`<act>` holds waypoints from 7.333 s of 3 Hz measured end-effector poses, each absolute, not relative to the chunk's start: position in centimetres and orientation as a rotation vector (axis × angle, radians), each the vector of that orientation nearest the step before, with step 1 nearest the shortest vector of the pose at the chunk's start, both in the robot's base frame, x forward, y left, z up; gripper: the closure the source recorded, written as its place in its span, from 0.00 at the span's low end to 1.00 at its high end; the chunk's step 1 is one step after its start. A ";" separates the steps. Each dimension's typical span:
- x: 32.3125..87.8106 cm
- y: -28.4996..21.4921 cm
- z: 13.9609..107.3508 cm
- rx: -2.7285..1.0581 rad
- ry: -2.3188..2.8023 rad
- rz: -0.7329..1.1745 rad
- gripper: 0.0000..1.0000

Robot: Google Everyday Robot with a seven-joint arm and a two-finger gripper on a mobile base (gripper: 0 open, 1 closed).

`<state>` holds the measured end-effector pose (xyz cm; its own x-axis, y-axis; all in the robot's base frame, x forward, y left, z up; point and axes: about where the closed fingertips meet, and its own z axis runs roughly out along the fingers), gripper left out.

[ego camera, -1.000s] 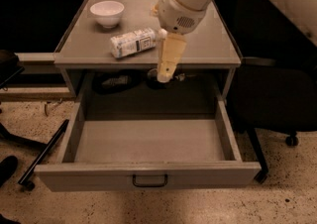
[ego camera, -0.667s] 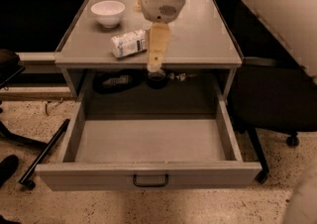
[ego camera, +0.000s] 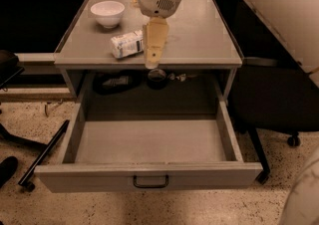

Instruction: Place blue plastic bottle into top drawer

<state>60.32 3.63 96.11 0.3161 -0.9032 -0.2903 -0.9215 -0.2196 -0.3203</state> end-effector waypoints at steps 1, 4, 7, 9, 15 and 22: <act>61.7 4.4 94.8 -2.174 1.596 0.092 0.00; 72.4 11.4 91.3 -2.196 1.475 0.066 0.00; 77.9 12.8 86.4 -2.136 1.469 0.104 0.00; 78.5 11.5 87.6 -2.150 1.503 0.060 0.42; 78.5 11.5 87.6 -2.150 1.503 0.060 0.58; 80.6 9.2 84.3 -2.161 1.668 -0.014 0.00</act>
Offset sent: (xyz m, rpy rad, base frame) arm 0.1397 0.0884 -0.0542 -0.0197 -0.0039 0.1876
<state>80.62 9.21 84.26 0.2844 -0.9291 -0.2364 -0.9249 -0.2011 -0.3226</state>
